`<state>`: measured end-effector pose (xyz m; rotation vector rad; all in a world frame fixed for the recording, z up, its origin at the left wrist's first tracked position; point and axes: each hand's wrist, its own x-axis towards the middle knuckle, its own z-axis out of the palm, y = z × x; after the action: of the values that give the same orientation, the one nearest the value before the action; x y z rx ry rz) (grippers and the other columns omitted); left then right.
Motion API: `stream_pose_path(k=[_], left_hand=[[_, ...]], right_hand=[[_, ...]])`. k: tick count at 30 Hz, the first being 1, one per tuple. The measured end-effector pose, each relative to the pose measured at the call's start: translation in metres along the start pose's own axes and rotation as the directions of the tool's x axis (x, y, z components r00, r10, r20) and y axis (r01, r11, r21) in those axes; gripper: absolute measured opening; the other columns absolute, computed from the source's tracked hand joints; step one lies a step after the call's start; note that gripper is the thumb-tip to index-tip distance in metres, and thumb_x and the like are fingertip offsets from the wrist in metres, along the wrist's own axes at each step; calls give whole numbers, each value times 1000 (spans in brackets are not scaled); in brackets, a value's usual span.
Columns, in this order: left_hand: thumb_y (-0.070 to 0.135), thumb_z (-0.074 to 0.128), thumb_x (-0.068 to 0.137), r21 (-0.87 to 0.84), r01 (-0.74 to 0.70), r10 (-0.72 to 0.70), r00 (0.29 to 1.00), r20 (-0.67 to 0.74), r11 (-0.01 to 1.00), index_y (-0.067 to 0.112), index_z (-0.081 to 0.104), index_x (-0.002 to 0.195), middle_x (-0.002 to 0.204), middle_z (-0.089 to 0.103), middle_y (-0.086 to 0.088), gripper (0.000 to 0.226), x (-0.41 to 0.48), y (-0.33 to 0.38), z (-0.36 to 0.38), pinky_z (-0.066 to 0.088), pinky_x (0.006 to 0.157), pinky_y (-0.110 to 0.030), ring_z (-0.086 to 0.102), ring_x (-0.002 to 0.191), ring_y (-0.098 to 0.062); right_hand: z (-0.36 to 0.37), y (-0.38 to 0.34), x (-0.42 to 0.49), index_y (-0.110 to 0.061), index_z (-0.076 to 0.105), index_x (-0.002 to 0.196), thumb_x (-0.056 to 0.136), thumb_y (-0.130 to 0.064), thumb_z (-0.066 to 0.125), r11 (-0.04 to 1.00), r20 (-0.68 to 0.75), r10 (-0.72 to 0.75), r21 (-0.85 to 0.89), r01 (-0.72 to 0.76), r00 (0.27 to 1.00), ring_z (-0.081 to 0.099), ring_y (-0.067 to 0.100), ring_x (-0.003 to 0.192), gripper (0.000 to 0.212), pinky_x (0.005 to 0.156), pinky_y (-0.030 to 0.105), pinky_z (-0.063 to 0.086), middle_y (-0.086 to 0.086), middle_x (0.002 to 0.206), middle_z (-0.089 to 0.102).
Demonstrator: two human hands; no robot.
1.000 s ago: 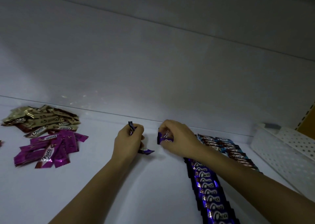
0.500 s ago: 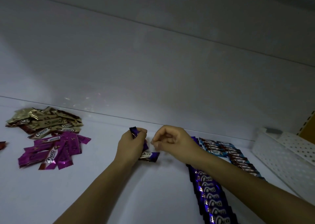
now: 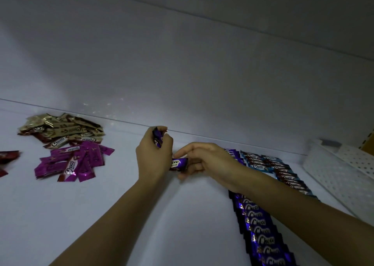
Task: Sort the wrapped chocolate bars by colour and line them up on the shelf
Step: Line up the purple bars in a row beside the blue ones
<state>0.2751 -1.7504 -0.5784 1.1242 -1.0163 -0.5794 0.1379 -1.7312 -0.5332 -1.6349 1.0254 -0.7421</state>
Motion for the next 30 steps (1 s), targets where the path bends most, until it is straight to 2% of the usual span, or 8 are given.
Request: stream_pose_path(k=[3,5,10,15,19,24,27,30], left_hand=[[14,54,91,-13,-55,54,998,-25,998,26,59,100,84,64,2,16,-1,5,-2,50,70,-28,63,73,-19],[15,54,92,-17,-64,63,998,-25,998,25,59,101,85,64,0,15,-3,6,-2,52,70,-33,64,74,-23],[11,54,92,-141,38,-47,997,-61,989,28,60,89,63,60,12,19,0,6,0,45,53,-11,60,54,4],[15,54,91,-220,161,-165,986,0,962,32,62,86,56,59,12,19,4,2,3,47,51,-24,57,46,-1],[15,53,92,-191,121,-128,992,-21,974,34,60,85,57,61,13,21,6,-1,2,45,47,-13,57,48,3],[20,57,93,-62,148,-142,985,99,987,27,52,106,76,56,11,15,2,-8,4,47,43,-15,57,50,5],[24,62,91,-36,144,-137,979,150,989,29,51,113,80,55,15,26,0,-7,7,46,51,-22,57,61,-4],[23,63,89,-1,117,-115,977,182,993,28,56,109,83,57,15,22,0,-6,9,45,54,-25,58,63,-2]], right_hand=[[-1,-1,-1,-19,69,94,93,-2,44,1000,63,15,-25,-13,998,71,23,78,31,82,29,56,3,89,74],[0,0,-2,-20,68,94,93,-2,47,999,71,25,-26,-23,997,71,22,78,28,82,29,57,3,92,72],[-5,2,-3,-11,69,91,88,-5,62,998,-28,-66,-16,65,997,69,16,75,10,76,23,53,0,82,74],[-10,6,-2,-11,70,82,80,-14,74,998,-67,-9,-68,4,998,68,11,75,5,72,20,53,3,80,73],[-18,9,-2,-17,71,89,80,-3,72,976,-68,-29,-216,14,997,67,5,75,16,74,16,51,-4,75,72],[-42,18,-1,-18,74,94,80,-11,73,756,-172,-5,-645,-109,985,60,-7,64,16,65,10,44,-10,77,69],[-55,24,-1,-21,74,94,80,-17,74,648,-235,-47,-747,-149,971,62,0,76,15,78,18,47,-9,87,71],[-63,26,3,-25,75,90,79,-22,75,571,-275,-123,-806,-159,954,54,-3,72,11,84,21,41,-18,76,62]])
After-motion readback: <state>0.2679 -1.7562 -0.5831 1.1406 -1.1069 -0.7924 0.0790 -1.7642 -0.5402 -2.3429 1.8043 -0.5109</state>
